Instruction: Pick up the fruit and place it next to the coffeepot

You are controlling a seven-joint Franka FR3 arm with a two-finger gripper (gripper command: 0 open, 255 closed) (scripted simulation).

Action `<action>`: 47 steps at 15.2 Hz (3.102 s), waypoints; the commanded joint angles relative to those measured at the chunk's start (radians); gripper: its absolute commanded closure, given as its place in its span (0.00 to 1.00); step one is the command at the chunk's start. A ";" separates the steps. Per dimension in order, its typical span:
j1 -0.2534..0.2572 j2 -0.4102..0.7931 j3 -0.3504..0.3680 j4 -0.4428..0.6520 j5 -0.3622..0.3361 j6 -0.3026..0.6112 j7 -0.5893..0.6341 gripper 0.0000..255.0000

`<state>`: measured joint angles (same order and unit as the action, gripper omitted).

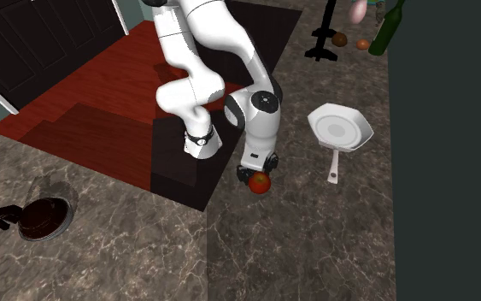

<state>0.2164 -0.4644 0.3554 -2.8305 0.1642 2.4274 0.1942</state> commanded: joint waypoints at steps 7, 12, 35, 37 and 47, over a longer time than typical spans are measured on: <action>0.002 -0.013 -0.003 0.005 0.001 -0.019 -0.002 1.00; 0.007 -0.073 -0.020 0.038 0.001 -0.111 -0.010 1.00; 0.004 -0.220 -0.079 0.261 -0.026 -0.480 -0.025 1.00; 0.003 -0.224 -0.083 0.285 -0.029 -0.508 -0.026 1.00; -0.004 -0.230 -0.101 0.415 -0.043 -0.644 -0.028 1.00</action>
<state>0.2127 -0.6918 0.2564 -2.4288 0.1222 1.7995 0.1672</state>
